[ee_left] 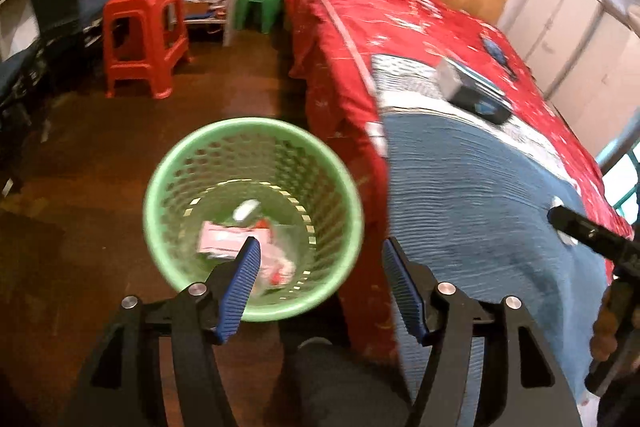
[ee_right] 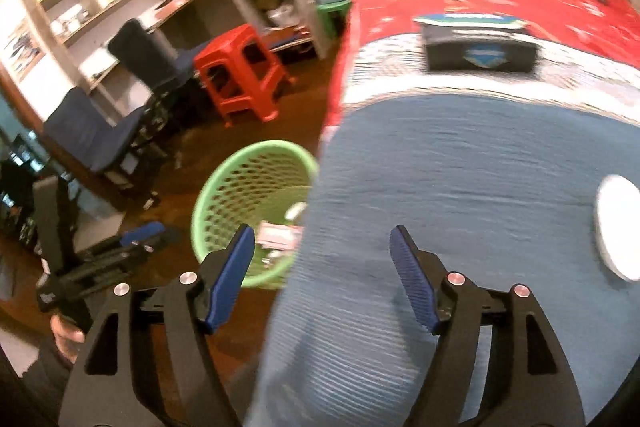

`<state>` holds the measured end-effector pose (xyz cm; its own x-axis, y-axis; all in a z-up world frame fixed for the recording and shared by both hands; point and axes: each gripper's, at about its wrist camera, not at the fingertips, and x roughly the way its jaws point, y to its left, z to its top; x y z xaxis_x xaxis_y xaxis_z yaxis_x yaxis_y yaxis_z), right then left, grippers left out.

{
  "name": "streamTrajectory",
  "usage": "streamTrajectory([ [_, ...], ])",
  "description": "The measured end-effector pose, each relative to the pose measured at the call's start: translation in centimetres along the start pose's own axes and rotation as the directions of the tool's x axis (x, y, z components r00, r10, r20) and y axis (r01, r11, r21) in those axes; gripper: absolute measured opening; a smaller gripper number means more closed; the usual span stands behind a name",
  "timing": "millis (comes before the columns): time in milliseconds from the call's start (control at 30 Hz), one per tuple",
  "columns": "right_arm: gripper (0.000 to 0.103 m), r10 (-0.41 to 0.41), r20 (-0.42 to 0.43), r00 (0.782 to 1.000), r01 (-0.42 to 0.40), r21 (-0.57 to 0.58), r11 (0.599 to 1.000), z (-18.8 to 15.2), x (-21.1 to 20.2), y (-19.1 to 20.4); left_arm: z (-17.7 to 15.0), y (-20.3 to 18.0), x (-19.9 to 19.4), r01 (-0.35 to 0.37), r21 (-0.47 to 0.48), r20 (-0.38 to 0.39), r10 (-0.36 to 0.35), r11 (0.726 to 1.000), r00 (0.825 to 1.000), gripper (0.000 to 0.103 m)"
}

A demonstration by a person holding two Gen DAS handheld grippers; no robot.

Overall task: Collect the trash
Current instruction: 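Move the left tool to the white plate and pinch its rim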

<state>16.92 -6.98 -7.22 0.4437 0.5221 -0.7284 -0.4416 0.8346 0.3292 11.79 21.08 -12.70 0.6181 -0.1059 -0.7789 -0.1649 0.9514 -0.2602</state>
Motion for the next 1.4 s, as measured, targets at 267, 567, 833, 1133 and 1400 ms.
streamTrajectory([
  [267,0.071,-0.126,0.018,0.992,0.124,0.075,0.989,-3.3,-4.8,-7.1,0.9,-8.6,1.3,0.127,0.091,-0.034,-0.124,0.988,0.992,0.061],
  [567,0.071,-0.226,0.035,0.973,0.218,0.162,0.962,-5.5,-8.7,-13.7,1.8,-19.4,3.8,0.219,0.214,-0.101,-0.201,0.952,0.974,0.061],
  [833,0.071,-0.287,0.035,0.957,0.275,0.195,0.942,-6.6,-10.9,-17.9,2.3,-26.6,7.1,0.275,0.256,-0.174,-0.236,0.927,0.956,0.060],
  [1133,0.071,-0.332,0.023,0.943,0.322,0.190,0.927,-7.0,-11.1,-20.4,2.3,-32.5,11.3,0.311,0.283,-0.251,-0.243,0.907,0.937,0.050],
  [1400,0.067,-0.329,0.011,0.944,0.320,0.210,0.924,-7.2,-11.1,-21.8,2.2,-35.6,14.6,0.323,0.282,-0.304,-0.235,0.903,0.923,0.040],
])
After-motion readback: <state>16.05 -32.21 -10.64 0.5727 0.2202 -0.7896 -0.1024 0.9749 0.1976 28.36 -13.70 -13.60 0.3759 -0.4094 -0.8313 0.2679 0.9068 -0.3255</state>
